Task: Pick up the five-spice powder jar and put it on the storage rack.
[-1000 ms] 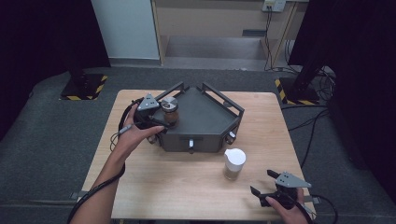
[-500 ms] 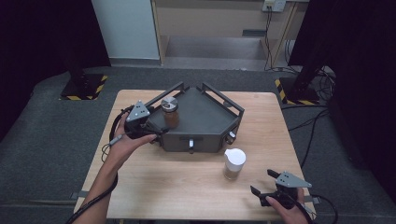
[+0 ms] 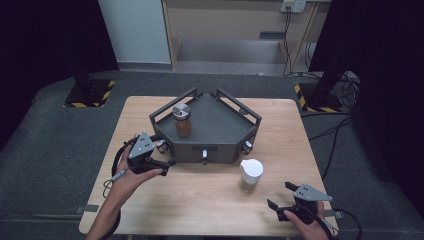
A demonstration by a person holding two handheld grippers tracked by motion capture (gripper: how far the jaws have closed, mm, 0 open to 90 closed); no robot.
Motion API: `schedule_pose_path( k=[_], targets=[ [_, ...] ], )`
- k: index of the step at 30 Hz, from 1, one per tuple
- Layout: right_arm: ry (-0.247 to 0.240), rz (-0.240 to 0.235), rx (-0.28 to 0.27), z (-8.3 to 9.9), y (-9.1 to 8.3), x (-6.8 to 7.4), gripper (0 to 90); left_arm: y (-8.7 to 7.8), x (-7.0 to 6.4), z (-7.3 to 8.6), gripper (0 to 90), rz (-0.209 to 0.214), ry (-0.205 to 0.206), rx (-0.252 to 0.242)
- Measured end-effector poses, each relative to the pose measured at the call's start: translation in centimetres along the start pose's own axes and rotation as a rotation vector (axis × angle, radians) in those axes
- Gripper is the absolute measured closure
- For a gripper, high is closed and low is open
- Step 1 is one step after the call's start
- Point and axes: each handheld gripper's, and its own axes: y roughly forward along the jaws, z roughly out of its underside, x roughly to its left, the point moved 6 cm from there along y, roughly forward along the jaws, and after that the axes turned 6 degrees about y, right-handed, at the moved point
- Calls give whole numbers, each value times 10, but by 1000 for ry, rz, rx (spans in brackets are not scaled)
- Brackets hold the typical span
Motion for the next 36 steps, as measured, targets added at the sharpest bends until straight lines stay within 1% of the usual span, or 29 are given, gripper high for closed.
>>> schedule_pose_path(
  k=[4,6,13,18,20,24,27,31,33,36],
  targets=[
    [1,0,-6,0,0,0,37,-1,-10,9,19,9,-6,9],
    [3,1,-7,0,-1,0,37,-1,-15,11,19,5,3,16],
    [8,5,-16,0,-2,-1,37,-6,-26,19,18,-3,-4,28],
    [5,2,-17,-1,-2,-1,38,-13,-32,22,19,-16,-8,33],
    [5,1,-18,-1,-2,-1,38,-16,-33,24,18,-20,-20,30],
    [6,3,-20,0,-2,-2,38,-21,-35,27,18,-33,-20,40],
    [6,4,-20,0,-2,-2,38,-24,-37,30,17,-37,-38,29],
    [6,5,-19,0,-1,-1,38,-27,-43,35,17,-45,-38,33],
    [5,5,-17,0,-1,-1,38,-28,-45,39,17,-47,-55,21],
    [3,5,-17,0,0,-1,38,-29,-48,45,17,-55,-64,25]
  ],
)
